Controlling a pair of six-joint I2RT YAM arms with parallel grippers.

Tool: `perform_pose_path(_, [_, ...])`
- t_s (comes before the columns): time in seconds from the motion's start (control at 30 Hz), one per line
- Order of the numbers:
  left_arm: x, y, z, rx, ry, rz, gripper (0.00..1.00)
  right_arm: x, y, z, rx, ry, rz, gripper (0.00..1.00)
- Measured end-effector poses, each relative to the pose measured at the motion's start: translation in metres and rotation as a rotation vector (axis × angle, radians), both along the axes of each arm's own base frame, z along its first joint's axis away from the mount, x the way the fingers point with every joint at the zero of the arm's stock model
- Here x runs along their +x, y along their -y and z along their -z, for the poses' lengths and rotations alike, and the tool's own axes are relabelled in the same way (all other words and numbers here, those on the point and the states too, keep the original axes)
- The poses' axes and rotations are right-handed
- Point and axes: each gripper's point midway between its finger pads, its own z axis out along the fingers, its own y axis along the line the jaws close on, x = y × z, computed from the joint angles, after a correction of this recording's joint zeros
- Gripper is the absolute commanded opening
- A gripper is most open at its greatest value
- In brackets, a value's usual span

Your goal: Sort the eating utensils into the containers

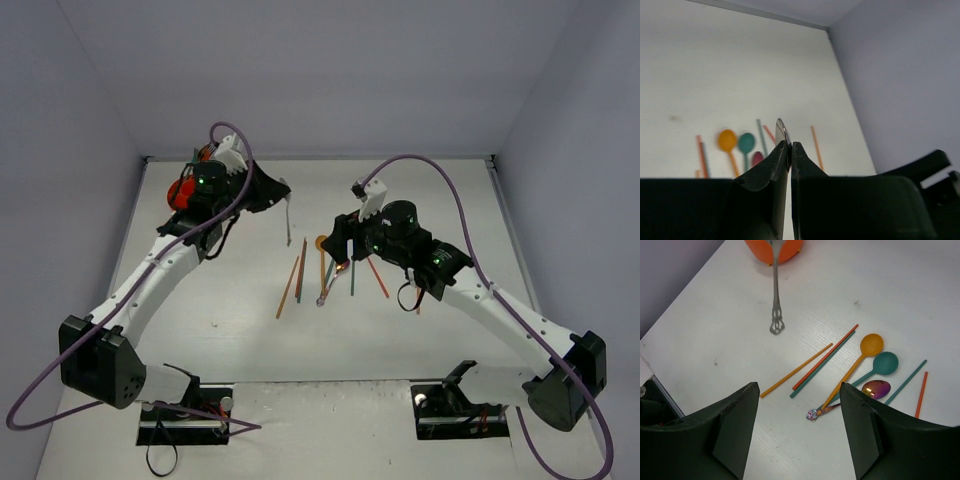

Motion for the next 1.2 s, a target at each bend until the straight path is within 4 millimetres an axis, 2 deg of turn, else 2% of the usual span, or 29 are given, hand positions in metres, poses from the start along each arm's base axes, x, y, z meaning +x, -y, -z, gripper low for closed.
perform_pose_path(0.1, [0.022,-0.046,0.007,0.080,0.009,-0.085,0.00,0.001,0.002,0.004,-0.008,-0.003,0.013,0.64])
perform_pose_path(0.17, [0.033,-0.072,0.005,0.127,0.020,-0.129,0.00,0.001,0.004,0.010,-0.018,-0.011,0.019,0.64])
perform_pose_path(0.37, [0.082,-0.143,-0.021,0.214,0.102,-0.199,0.00,0.004,0.014,0.023,-0.039,-0.036,0.045,0.64])
perform_pose_path(0.5, [0.117,-0.182,-0.012,0.264,0.092,-0.225,0.00,0.011,0.022,0.025,-0.038,-0.042,0.066,0.64])
perform_pose_path(0.53, [0.127,-0.191,-0.004,0.282,0.078,-0.226,0.00,0.012,0.025,0.025,-0.036,-0.044,0.071,0.64])
perform_pose_path(0.6, [0.141,-0.200,0.012,0.313,0.053,-0.214,0.00,0.016,0.029,0.025,-0.032,-0.047,0.082,0.64])
perform_pose_path(0.7, [0.156,-0.204,0.037,0.350,0.020,-0.181,0.00,0.021,0.037,0.026,-0.029,-0.052,0.097,0.64])
perform_pose_path(0.87, [0.165,-0.210,0.067,0.402,-0.013,-0.135,0.00,0.024,0.044,0.031,-0.030,-0.068,0.109,0.64])
perform_pose_path(1.2, [0.174,-0.228,0.072,0.439,0.038,-0.118,0.00,0.021,0.044,0.036,-0.032,-0.086,0.097,0.63])
